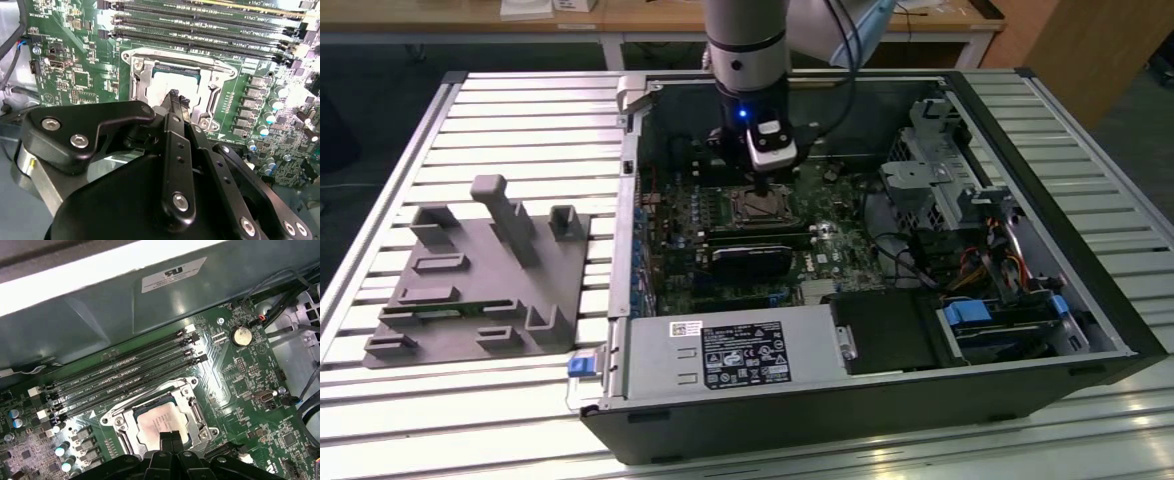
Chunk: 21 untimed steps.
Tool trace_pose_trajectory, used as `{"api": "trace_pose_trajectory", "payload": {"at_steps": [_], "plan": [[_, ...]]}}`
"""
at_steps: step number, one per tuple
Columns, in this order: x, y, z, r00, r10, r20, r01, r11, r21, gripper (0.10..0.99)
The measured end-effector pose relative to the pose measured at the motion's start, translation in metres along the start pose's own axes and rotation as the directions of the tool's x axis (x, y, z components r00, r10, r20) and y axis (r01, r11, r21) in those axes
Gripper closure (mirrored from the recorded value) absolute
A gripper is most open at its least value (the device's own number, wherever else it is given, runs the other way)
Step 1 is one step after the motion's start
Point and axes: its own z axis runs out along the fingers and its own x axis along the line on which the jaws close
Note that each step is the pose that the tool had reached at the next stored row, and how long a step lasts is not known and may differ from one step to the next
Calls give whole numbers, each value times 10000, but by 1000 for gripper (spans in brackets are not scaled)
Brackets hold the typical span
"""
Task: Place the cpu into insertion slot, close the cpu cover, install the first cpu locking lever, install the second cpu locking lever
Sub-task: 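Install the first cpu locking lever, then install the second cpu locking lever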
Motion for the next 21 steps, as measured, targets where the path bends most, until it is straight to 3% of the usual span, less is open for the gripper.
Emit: {"api": "trace_pose_trajectory", "payload": {"at_steps": [10, 21], "plan": [[-109, -23, 14, 9996, 15, -292, -11, 9999, 128, 980], [-111, -23, 13, 9995, 15, -309, -11, 9999, 138, 980]]}}
